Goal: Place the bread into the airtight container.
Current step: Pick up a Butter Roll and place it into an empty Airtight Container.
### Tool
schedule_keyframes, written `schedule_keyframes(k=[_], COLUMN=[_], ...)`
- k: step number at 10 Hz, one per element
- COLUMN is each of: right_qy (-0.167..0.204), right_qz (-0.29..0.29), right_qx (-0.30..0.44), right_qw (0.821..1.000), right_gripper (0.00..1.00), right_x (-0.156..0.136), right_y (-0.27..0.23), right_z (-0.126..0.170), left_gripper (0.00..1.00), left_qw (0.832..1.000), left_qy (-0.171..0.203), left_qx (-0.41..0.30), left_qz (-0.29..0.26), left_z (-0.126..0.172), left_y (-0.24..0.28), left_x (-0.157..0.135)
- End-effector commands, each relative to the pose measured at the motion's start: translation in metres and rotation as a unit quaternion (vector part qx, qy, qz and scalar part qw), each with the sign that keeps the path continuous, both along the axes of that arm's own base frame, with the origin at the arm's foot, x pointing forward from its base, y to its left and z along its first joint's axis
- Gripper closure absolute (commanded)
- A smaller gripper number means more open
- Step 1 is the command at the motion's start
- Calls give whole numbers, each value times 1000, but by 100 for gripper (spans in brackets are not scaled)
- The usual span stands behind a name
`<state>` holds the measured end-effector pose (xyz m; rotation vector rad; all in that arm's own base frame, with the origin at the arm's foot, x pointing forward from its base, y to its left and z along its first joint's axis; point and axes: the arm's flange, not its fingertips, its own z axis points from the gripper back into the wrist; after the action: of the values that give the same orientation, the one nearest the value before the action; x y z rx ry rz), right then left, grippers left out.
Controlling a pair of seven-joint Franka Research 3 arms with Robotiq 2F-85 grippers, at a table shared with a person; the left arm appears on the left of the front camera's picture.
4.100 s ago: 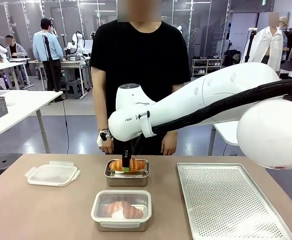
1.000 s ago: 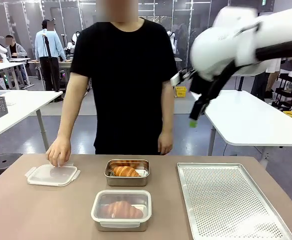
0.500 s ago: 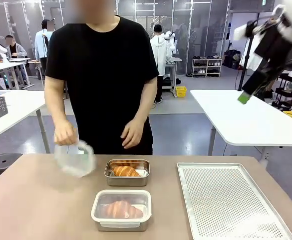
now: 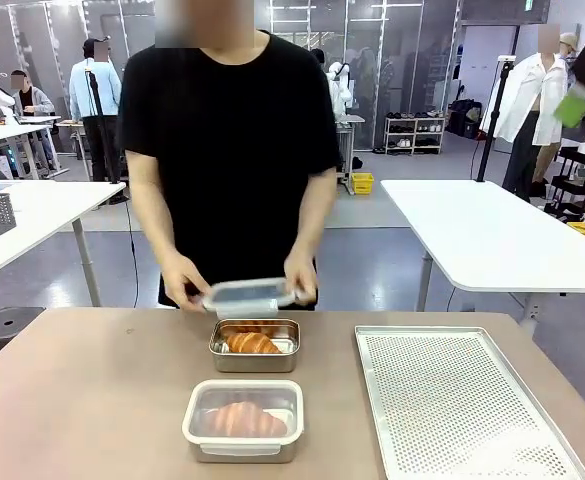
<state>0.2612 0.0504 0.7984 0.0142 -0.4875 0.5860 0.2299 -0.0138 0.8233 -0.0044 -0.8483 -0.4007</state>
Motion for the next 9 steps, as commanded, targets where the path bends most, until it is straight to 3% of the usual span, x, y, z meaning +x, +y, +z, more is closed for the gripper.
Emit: schedule_keyframes(k=[1,3,4,9], right_qy=[11,11,4,4], right_qz=[-48,-67,-33,-33], right_qx=[22,30,15,15], right_qw=[999,997,999,999], right_gripper=[0,0,0,0], right_x=[-5,-17,-12,-12], right_y=[-4,-1,-6,-6], right_z=[20,15,22,22], left_gripper=[0,0,0,0], left_qw=[1000,1000,1000,1000], left_qy=[-1,-1,-1,-1], left_qx=[2,2,2,2], left_qz=[-1,-1,-1,-1], left_z=[1,1,1,1], left_y=[0,0,0,0], left_x=[0,0,0,0])
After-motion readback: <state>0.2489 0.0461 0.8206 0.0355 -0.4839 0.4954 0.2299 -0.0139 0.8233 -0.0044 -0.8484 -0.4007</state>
